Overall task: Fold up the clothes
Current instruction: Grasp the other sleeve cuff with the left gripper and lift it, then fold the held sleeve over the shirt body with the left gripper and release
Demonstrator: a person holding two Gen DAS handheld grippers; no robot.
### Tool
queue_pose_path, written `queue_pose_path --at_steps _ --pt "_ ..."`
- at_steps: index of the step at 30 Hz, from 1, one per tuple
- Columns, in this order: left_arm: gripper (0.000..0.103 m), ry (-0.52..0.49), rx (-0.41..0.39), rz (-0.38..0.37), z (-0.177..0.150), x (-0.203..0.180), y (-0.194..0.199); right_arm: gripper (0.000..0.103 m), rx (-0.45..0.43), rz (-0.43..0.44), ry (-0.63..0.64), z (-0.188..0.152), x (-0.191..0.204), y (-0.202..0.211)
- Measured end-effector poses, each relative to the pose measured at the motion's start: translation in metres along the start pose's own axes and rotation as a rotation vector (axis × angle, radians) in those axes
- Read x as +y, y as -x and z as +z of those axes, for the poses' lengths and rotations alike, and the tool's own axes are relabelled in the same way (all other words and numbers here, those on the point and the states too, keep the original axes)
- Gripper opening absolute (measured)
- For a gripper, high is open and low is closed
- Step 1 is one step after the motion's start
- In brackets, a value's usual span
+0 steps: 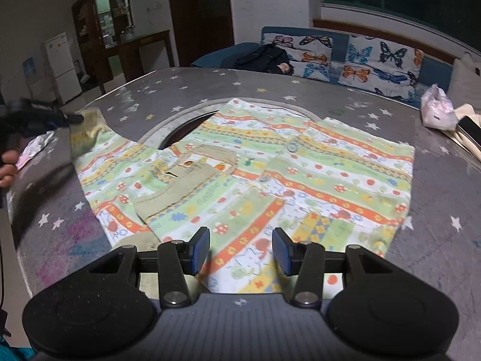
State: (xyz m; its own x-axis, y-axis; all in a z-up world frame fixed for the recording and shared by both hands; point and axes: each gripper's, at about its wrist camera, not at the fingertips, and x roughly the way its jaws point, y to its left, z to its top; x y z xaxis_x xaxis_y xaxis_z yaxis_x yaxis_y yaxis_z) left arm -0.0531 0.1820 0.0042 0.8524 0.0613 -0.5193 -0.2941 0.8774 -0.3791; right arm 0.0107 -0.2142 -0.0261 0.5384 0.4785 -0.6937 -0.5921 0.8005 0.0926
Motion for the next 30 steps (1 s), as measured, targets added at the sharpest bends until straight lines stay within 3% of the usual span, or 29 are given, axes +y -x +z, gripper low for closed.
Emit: queue_pose_path --at_steps 4,10,15,21,26,30 --pt "0.008 -0.048 0.005 -0.148 0.000 -0.047 0.013 0.046 -0.012 -0.011 -0.021 -0.004 -0.008 0.007" --pt "0.007 -0.130 0.074 -0.371 -0.014 -0.123 0.016 0.048 -0.032 -0.022 -0.051 -0.010 -0.020 0.018" --pt "0.007 -0.190 0.148 -0.495 -0.040 -0.175 0.006 0.050 -0.045 -0.041 -0.085 -0.018 -0.033 0.028" --pt "0.007 -0.214 0.254 -0.567 -0.073 -0.205 -0.019 0.062 -0.055 -0.066 -0.115 -0.026 -0.044 0.038" --pt "0.008 -0.245 0.344 -0.579 -0.099 -0.213 -0.034 0.083 -0.068 -0.090 -0.139 -0.031 -0.051 0.044" --pt "0.017 -0.258 0.386 -0.600 -0.109 -0.211 -0.037 0.091 -0.074 -0.113 -0.146 -0.033 -0.054 0.048"
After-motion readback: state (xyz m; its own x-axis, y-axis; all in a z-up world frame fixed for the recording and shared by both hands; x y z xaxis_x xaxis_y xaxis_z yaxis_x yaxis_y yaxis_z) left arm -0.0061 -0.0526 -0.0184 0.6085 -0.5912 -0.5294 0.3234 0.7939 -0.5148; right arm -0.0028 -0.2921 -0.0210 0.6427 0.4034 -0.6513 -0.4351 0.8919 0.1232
